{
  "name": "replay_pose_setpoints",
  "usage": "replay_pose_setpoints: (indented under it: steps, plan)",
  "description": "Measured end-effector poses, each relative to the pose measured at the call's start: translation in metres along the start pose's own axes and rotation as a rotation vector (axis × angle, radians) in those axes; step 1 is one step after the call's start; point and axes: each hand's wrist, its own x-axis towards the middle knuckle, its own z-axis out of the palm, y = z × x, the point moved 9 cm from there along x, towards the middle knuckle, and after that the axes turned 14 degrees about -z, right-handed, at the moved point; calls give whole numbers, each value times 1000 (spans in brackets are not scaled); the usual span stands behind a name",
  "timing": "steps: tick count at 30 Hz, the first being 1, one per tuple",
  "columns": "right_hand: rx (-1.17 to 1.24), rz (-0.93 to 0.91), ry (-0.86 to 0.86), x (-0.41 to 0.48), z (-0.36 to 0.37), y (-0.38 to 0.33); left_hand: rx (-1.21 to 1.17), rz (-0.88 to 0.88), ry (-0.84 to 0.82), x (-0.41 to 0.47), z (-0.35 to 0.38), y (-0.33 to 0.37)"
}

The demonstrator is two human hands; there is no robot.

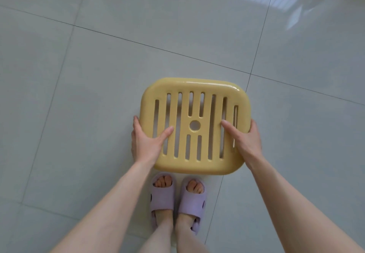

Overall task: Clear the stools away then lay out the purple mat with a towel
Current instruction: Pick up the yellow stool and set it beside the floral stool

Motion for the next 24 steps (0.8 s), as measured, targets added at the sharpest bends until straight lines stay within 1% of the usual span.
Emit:
replay_pose_setpoints:
  steps: [6, 9, 16, 20, 24]
  plan:
    - [27, -27, 24, -11, -5, -14, -61, 15, -5, -7, -19, 6]
    - [22, -39, -3, -29, -7, -42, -108, 4, 10, -28, -46, 7]
    - [-8, -124, -123, -93, 7, -148, -266, -58, 81, -94, -149, 4]
    - [-32, -214, -237, -139, 44, -216, -405, -97, 147, -122, -226, -16]
    - [-73, -278, -356, -188, 94, -264, -530, -141, 206, -143, -295, -55]
